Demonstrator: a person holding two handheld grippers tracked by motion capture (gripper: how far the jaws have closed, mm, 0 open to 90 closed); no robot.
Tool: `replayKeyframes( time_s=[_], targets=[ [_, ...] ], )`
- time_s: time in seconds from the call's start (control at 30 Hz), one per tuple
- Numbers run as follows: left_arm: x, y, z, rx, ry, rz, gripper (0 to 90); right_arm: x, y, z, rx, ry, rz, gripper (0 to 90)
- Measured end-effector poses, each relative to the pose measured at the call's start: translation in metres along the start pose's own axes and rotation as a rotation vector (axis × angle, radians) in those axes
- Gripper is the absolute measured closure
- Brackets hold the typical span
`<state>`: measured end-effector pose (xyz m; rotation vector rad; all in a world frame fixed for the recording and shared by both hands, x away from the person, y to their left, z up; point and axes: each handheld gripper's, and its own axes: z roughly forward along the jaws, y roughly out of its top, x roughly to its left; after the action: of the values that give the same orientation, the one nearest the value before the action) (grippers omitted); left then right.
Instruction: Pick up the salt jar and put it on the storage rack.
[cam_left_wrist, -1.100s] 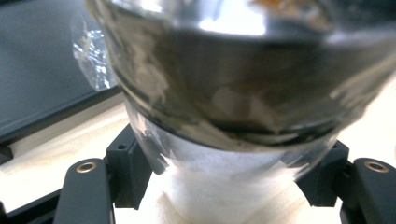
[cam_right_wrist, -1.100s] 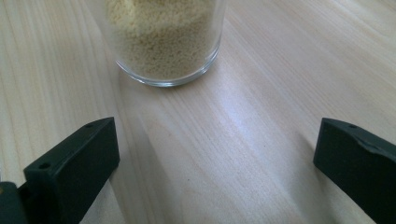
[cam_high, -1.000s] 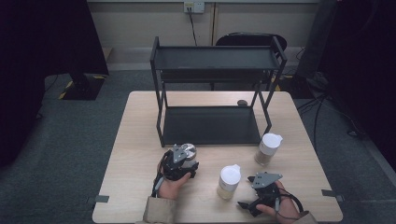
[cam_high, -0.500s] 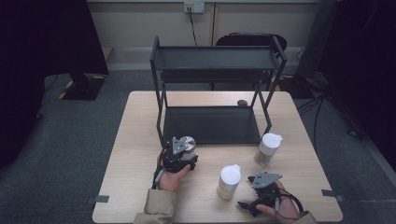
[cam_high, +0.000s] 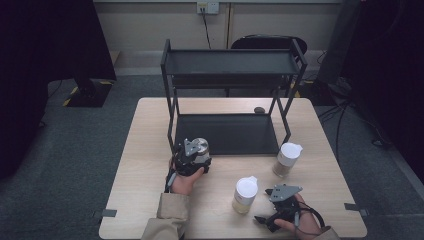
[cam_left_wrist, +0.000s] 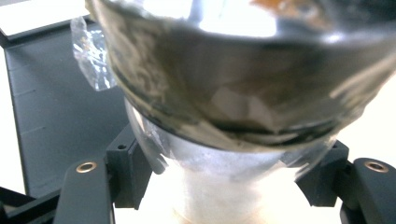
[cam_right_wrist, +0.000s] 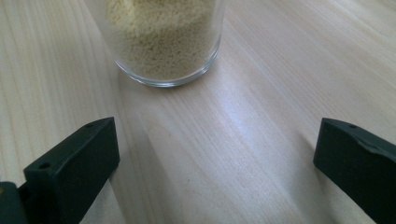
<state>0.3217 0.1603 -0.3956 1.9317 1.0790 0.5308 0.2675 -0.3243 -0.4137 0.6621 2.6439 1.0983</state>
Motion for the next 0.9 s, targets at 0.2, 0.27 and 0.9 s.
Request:
replayKeyframes(
  time_s=[0.2,0.27,0.9],
  targets=[
    [0.002,0.008,0.005,0.000,0.009,-0.003,31.4,0.000,0.000,0.000,0.000,0.000,0.000,0.0],
    [0.003,0.009,0.007,-0.006,0.009,-0.013,31.4,0.000,0.000,0.000,0.000,0.000,0.000,0.0],
    [0.010,0.026,0.031,0.010,0.053,-0.044,31.4,0.000,0.000,0.000,0.000,-0.001,0.000,0.0]
  ],
)
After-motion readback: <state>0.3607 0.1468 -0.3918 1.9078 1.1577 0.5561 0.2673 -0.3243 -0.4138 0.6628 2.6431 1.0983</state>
